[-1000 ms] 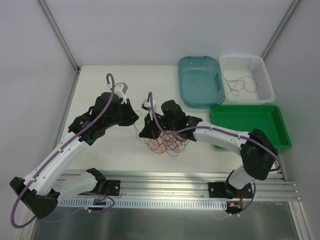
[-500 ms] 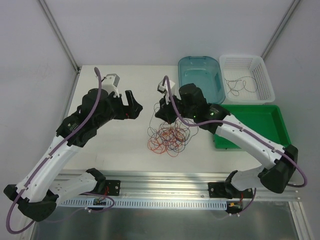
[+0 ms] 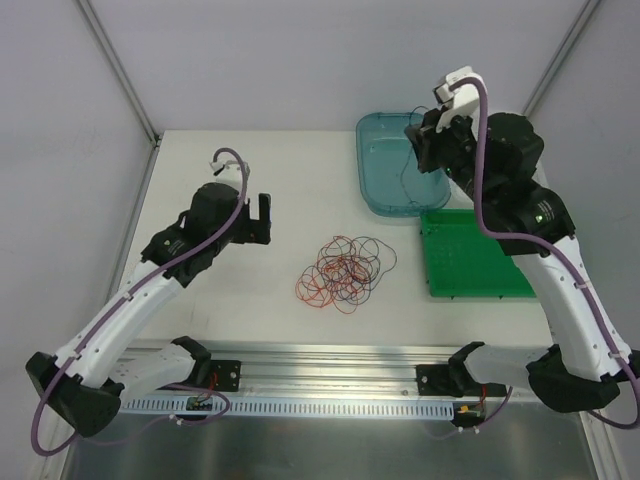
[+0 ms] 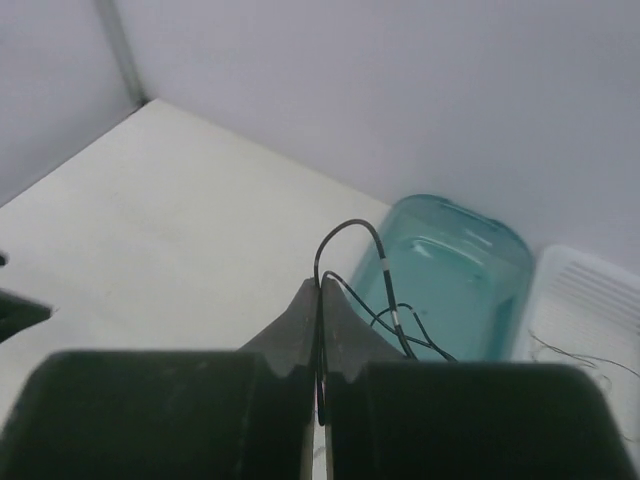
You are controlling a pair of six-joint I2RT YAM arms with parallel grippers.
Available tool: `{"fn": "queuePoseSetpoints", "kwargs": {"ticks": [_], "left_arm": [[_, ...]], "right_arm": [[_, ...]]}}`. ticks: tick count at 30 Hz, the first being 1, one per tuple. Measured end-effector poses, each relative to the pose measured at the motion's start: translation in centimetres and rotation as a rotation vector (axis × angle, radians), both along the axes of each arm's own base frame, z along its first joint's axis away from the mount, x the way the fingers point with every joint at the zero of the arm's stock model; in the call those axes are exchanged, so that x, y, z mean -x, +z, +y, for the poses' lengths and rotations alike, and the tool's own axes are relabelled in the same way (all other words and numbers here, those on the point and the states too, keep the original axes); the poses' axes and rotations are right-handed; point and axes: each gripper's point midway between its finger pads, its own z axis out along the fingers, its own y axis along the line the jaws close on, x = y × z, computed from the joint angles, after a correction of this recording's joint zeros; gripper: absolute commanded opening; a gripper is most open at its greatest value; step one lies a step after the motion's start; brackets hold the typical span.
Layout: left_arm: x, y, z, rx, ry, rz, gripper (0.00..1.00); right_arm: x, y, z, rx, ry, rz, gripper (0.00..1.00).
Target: Untangle the cables
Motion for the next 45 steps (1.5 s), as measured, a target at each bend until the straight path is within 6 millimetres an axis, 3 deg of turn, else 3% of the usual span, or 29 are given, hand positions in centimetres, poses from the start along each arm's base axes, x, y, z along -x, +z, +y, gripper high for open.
{"fn": "queuePoseSetpoints", "kwargs": {"ticks": [3,8,12,17,27,32,33,36,41,45], "left_arm": [[-0.7,-4.5,1.1,-0.09,0.033,0.098,0.99],[-0.5,-8.7,3.2,-0.154,0.087,0.192,0.99],[-0.6,-10.4,4.0,-0.197,0.101,0.226,0.99],[-0.7,-11.7,4.1,-0.229,0.098,0.264,0.99],[-1.0,-14.4,4.3,-0.299,0.089,0.34,0.99],[-1.0,-15.5,4.3,-0.325,0.087,0.376,0.99],[-1.0,-15.7,4.4,-0.328,0.088,0.381,0.99],[-1.0,-16.0,4.4,-0.334,0.086,0.39,0.99],[-1.0,-16.3,4.3,-0.338,0.083,0.402,0.99],[-0.9,-16.3,4.2,-0.334,0.079,0.404,0.99]], "right_arm": [[-2.4,0.6,-4.4,0.009,-0.173,-0.029,0.01],[-6.7,0.6,-11.1,0.026,-0.409,-0.05,0.01],[-10.8,-0.1,-16.1,0.031,-0.562,-0.063,0.01],[-16.4,-2.7,-21.2,0.059,-0.696,-0.043,0.01],[-27.3,-7.0,-27.3,0.041,-0.802,-0.028,0.03],[-31.7,-12.2,-30.7,-0.038,-0.832,0.047,0.16],[-32.4,-14.2,-31.2,-0.049,-0.842,0.082,0.26],[-33.2,-18.5,-32.1,-0.085,-0.86,0.164,0.44],[-32.4,-26.6,-31.8,-0.132,-0.867,0.341,0.66],[-30.3,-30.9,-30.3,-0.186,-0.849,0.468,0.72]]}}
